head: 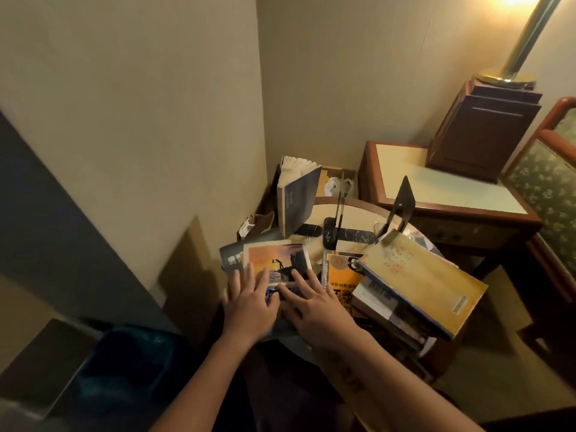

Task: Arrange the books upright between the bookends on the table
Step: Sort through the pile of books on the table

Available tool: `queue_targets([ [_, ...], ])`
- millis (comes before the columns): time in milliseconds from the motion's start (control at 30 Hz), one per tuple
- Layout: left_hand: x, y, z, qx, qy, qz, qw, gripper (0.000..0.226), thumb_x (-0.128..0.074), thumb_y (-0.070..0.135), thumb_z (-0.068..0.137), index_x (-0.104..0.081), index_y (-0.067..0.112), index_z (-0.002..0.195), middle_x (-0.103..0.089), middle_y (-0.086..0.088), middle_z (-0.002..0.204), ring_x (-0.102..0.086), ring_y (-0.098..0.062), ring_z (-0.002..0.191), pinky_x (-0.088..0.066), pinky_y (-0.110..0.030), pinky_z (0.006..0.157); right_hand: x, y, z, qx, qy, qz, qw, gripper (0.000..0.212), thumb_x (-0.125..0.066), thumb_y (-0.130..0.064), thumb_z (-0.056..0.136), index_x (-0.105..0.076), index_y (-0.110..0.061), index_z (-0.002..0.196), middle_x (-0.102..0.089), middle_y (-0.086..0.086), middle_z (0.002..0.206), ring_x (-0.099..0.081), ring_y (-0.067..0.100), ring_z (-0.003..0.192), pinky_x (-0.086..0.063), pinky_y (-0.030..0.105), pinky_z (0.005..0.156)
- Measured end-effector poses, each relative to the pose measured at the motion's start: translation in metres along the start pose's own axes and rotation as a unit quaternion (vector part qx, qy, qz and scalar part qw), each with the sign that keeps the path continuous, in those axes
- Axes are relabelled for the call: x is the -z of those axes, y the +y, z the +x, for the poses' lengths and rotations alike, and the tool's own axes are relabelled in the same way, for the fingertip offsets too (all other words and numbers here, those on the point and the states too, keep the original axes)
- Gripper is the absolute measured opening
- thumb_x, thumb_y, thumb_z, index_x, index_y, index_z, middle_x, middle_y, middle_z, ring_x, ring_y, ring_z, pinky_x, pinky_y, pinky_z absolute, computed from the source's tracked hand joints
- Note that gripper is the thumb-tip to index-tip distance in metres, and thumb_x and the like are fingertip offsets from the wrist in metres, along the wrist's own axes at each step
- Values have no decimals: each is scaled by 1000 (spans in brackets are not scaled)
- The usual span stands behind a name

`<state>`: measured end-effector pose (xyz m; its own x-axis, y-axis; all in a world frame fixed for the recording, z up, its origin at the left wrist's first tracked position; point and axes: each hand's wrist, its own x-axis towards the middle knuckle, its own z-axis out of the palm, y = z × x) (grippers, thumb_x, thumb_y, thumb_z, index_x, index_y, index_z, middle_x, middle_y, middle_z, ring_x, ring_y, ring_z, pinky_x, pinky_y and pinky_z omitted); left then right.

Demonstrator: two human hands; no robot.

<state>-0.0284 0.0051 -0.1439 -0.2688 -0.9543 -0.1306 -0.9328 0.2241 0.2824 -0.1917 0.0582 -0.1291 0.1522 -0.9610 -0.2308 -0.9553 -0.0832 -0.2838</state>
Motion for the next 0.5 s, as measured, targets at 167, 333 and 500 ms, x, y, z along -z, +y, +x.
queue_targets([
  [167, -17, -3, 10, -27, 4, -29, 999, 62, -20, 55, 104, 6, 40, 159, 20, 1, 167, 10, -31, 154, -2, -53, 124, -7, 3, 5, -6, 17, 6, 1000, 59, -19, -61, 102, -3, -46, 157, 16, -10, 166, 29, 21, 148, 6, 59, 121],
  [333, -27, -19, 17, 84, 69, -311, 944, 86, -62, 56, 90, -14, 32, 158, -38, -10, 154, -49, -27, 134, -54, -44, 99, -4, 5, 4, -14, 23, 66, 997, 63, -28, -60, 102, -2, -44, 157, 21, -4, 165, 33, 14, 143, -3, 53, 124],
  [500, -6, -13, -1, 70, 144, -333, 929, 40, -60, 50, 93, -57, 28, 127, -61, 10, 114, -64, -10, 96, -60, -31, 75, -1, 2, -7, 18, 7, 38, 999, 99, -38, -87, 80, 5, -42, 157, 26, -5, 162, 32, 21, 146, 13, 51, 121],
])
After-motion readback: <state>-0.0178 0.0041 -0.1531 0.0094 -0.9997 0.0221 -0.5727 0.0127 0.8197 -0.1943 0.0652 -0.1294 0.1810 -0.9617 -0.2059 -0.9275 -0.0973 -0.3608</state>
